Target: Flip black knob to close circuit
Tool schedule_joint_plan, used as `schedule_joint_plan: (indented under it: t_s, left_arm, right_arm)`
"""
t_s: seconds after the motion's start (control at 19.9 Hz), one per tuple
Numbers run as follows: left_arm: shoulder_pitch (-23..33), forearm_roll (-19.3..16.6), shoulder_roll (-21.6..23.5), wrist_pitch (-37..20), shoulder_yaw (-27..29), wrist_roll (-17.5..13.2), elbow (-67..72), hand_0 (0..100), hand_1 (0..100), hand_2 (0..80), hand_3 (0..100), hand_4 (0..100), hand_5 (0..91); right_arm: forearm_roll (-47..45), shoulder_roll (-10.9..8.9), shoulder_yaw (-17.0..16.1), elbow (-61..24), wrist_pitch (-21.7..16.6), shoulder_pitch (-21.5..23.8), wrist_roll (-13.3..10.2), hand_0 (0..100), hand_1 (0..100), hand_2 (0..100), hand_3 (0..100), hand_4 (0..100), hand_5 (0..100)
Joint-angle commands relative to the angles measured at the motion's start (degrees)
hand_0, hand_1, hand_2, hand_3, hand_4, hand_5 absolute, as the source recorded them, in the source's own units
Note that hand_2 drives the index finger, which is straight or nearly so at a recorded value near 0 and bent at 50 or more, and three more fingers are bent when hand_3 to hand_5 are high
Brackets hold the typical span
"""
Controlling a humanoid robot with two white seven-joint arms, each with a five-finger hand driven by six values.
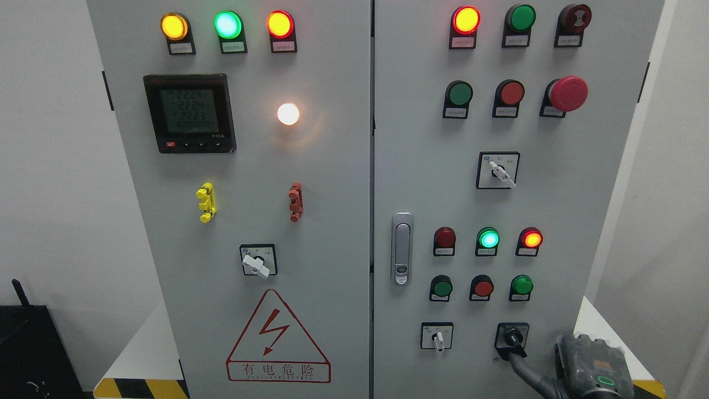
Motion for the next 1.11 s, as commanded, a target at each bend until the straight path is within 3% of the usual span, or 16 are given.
schedule_joint_plan:
  t_s: [0.0,0.5,0.7,1.05]
  left_arm:
    - [0.0,0.4,0.0,0.0,0.6,0.0,0.0,0,0,0.1,5,2,0.0]
    - [0.0,0.4,0.0,0.0,0.6,0.0,0.0,0,0,0.0,5,3,0.0]
    - [0.0,0.4,0.0,0.0,0.6,0.0,0.0,0,0,0.0,5,3,0.0]
    - [0.0,0.4,0.0,0.0,0.6,0.0,0.0,0,0,0.0,5,2,0.0]
  right_arm:
    - [-0.1,-0.10,-0.2,-0.1,0.0,-0.1,0.0,0,0,91,100,84,85]
    - [-0.6,1.83,2.2,-0.7,1.1,1.0,-0.5,0,0,91,100,84,85]
    - [-0.7,3.15,2.6,-0.8,1.1,1.7,-2.2,0,0,91,100,84,85]
    - [-0.8,3.59,3.3,-0.7,1.0,1.7,-3.3,0,0,90,100,84,85]
